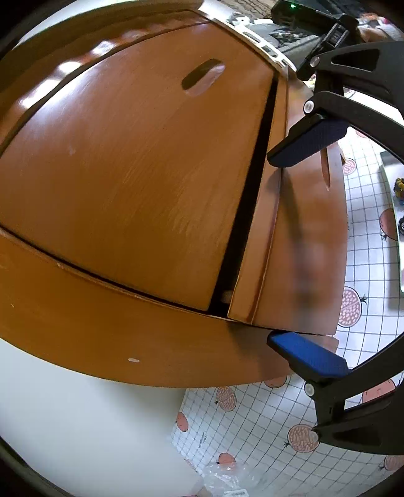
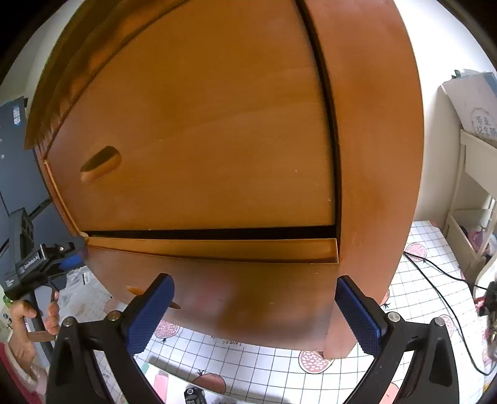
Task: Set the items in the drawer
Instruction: 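Move both tools up to the lower drawer front of the nightstand, then pull the lower wooden drawer open with both tools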
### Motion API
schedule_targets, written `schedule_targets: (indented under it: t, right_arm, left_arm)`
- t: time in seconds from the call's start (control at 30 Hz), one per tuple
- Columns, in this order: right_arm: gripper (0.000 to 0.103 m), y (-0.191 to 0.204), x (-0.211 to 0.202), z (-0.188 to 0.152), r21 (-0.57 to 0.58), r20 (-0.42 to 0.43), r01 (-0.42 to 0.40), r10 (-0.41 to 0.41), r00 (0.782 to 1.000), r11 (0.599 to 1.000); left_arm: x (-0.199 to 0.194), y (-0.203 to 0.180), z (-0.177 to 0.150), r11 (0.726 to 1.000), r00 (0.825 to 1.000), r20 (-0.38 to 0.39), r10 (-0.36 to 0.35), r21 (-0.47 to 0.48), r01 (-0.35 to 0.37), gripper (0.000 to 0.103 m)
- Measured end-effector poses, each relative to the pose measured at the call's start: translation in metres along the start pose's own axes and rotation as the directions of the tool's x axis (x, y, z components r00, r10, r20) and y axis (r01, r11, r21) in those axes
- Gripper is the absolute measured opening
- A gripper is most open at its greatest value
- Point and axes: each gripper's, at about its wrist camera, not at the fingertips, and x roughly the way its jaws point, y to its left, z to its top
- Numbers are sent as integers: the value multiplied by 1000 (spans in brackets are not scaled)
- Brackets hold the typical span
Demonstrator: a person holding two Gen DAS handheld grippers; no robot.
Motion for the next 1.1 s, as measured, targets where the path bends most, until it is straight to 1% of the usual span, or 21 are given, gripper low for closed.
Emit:
schedule_targets:
  t: [0.33, 0.6, 0.77, 0.9, 1.1]
  right_arm:
    - [103, 2, -9, -6, -42, -2, -14, 14, 1000, 999]
    - [103, 1, -10, -5, -25, -4, -35, 35, 999, 999]
    - [103, 2, -8, -6, -39, -6, -27, 26, 1000, 999]
    - [103, 0, -9, -5, -26, -4, -35, 35, 999, 999]
    - [103, -2, -11, -5, -29, -5, -35, 35, 999, 999]
  left_arm:
    - [-5, -8, -9, 996, 999, -14, 29, 83, -27, 103]
    - [-3, -9, -6, 996, 999, -23, 26, 84, -24, 103]
    - [-6, -11, -5, 996, 999, -23, 25, 86, -23, 103]
    - [-6, -8, -5, 997, 1000, -23, 16, 79, -14, 103]
    - [-6, -8, -3, 995, 1000, -15, 21, 95, -19, 103]
